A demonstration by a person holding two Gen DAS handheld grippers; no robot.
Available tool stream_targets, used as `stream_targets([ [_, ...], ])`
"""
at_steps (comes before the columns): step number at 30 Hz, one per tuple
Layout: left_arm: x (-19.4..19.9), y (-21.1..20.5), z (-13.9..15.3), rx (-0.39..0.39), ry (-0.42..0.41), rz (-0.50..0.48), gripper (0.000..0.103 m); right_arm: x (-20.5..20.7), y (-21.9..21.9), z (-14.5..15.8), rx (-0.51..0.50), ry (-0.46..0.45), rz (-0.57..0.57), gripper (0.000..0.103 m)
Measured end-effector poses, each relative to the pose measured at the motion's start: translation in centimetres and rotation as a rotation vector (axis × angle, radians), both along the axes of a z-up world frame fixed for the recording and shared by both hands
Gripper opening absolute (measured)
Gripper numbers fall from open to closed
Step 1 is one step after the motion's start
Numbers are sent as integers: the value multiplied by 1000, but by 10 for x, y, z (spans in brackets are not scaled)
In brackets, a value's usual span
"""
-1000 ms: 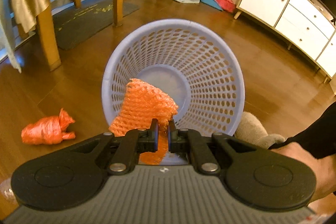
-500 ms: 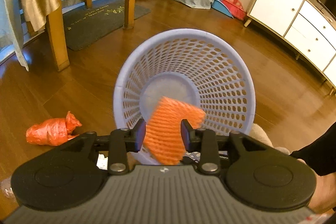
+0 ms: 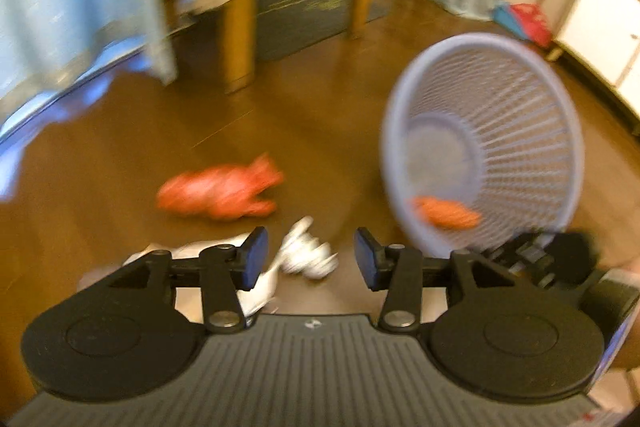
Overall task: Collect trash
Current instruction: 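Move the left gripper down to the blue milk carton, then grasp the blue milk carton with the left gripper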
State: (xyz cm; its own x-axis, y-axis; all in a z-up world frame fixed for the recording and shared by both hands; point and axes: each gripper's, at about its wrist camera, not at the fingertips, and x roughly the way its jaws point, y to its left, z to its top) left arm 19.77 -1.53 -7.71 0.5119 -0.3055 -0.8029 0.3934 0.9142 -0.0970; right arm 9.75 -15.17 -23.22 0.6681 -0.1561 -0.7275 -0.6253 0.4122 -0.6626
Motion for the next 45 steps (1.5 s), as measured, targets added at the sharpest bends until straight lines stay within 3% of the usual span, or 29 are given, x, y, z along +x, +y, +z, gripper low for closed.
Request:
stream_targets([
  [6,-18,64,-32,77,54,135,46,5,7,0,1,7,-21,10],
  [9,-29,84,-52,106,98,165,56,7,9,0,-2,6,-26,10],
  [13,-45,96,-78,132,154,216,67,7,12,-1,-10,9,-23,10],
  [21,-60,88,-120,158,210,220,71,5,12,-4,-15,9,-19,10],
  [37,-67,78,-172,174,282,249,69,7,12,-1,-10,10,-26,10],
  [45,-57,89,-178,187,313,243,48,8,12,-1,-8,9,-28,10],
])
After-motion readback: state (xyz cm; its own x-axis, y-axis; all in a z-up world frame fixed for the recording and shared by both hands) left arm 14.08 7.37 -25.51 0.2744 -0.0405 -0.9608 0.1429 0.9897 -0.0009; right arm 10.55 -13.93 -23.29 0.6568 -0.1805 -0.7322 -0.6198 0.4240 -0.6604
